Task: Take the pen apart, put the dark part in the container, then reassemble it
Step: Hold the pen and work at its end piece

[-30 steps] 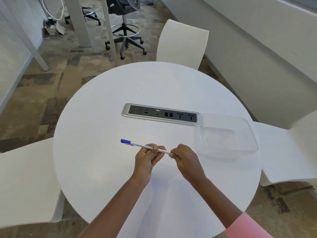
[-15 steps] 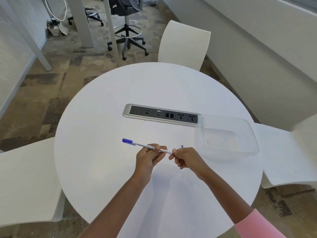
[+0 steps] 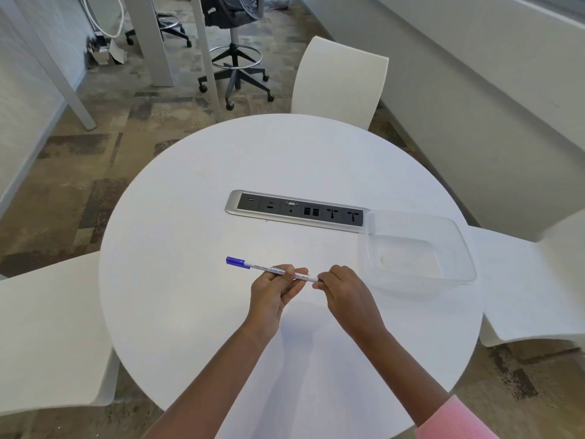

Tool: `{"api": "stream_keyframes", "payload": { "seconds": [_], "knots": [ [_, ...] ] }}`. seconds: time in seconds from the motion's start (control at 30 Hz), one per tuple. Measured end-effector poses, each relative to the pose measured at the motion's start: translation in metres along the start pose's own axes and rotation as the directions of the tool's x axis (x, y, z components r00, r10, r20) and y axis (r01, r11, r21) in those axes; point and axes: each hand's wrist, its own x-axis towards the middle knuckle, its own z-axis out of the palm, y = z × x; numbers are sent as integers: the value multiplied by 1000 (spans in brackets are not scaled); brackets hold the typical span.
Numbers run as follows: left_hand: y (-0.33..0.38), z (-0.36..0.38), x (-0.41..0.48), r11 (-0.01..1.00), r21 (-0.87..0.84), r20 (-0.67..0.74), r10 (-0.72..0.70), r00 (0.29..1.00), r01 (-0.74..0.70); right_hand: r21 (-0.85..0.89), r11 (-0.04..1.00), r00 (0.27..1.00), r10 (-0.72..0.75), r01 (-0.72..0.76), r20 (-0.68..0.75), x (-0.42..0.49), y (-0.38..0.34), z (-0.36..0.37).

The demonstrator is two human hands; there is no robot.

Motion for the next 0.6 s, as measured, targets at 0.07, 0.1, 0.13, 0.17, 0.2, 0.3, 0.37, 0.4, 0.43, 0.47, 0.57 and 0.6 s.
{"api": "stream_keyframes", "payload": {
  "seconds": [0.07,0.1,0.13,0.17,0.2,0.3,0.37,0.4,0.43,0.47,0.57,0.6],
  "knots": [
    [0,0,0,1000,26,14,7,1000,-7,120,990,995,59,-69,82,0,-1,-3],
    [1,0,0,999,43,22,9,1000,-10,179,976,987,98,-121,128,2,-3,-6],
    [1,-1,0,998,61,31,11,999,-13,232,955,971,140,-184,196,4,-5,-10],
    [1,-2,-1,997,81,43,12,999,-16,278,924,939,177,-262,296,5,-6,-14],
    [2,-2,-1,995,101,54,14,998,-19,322,881,896,208,-346,393,7,-6,-18],
    [1,-3,-1,989,144,79,12,997,-23,428,698,763,265,-574,590,15,-2,-27],
    [1,-2,-1,988,152,94,7,996,-21,447,558,658,259,-700,707,21,0,-33],
    [1,-2,-1,988,151,101,2,995,-18,433,463,583,251,-773,773,24,2,-35],
    [1,-2,-1,989,150,108,-3,994,-14,404,340,492,231,-849,840,25,3,-37],
    [2,-2,-1,989,150,113,-6,994,-11,369,215,410,197,-904,891,26,4,-39],
    [2,-1,-2,992,128,98,-9,995,-4,386,108,400,160,-916,903,25,7,-38],
    [2,-1,-2,994,107,83,-9,997,0,434,176,463,194,-884,865,23,5,-36]
  ]
}}
